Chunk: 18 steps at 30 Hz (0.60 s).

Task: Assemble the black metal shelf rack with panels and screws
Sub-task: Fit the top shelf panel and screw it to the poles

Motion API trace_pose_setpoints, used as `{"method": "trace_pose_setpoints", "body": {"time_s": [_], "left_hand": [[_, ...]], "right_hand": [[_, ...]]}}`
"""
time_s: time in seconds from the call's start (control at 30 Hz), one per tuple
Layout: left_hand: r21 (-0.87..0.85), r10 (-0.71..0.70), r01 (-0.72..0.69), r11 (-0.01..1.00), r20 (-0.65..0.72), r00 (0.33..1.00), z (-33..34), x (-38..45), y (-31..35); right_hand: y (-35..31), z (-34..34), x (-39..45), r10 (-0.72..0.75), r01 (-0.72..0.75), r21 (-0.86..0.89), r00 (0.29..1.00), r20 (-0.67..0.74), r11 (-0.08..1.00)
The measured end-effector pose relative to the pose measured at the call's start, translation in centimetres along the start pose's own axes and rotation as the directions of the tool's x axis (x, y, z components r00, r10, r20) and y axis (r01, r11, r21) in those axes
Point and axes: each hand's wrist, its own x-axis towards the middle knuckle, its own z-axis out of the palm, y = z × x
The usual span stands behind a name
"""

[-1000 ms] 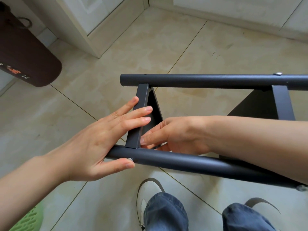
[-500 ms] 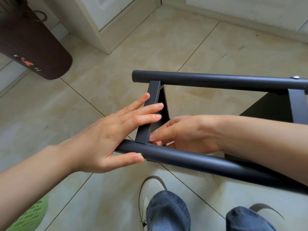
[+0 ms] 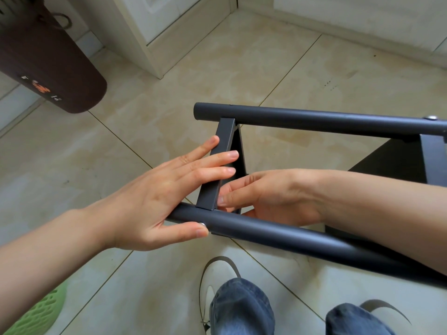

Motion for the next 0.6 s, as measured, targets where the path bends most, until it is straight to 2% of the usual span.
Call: {"method": "trace_pose_setpoints", "body": {"time_s": [0.17,0.4,0.6], "left_hand": [[0.008,-0.001,0.001,1.0,0.0,1.0,0.0,0.0,0.03],[-0.003,-0.004,0.004,1.0,-0.002,1.0,0.0,0.0,0.04],[-0.001,0.001,-0.001,1.0,-0.004,1.0,0.03,0.05,-0.01]], "right_hand": [[-0.19,0.23,0.16,0.062,-0.063,-0.027,0.998,-0.027,0.998],[-0.36,0.21,0.1,0.011,-0.011,-0.006,0.999,-0.038,1.0],[-0.35,0.21,0.11,0.042,-0.044,-0.051,0.999,-0.03,0.998]]}}
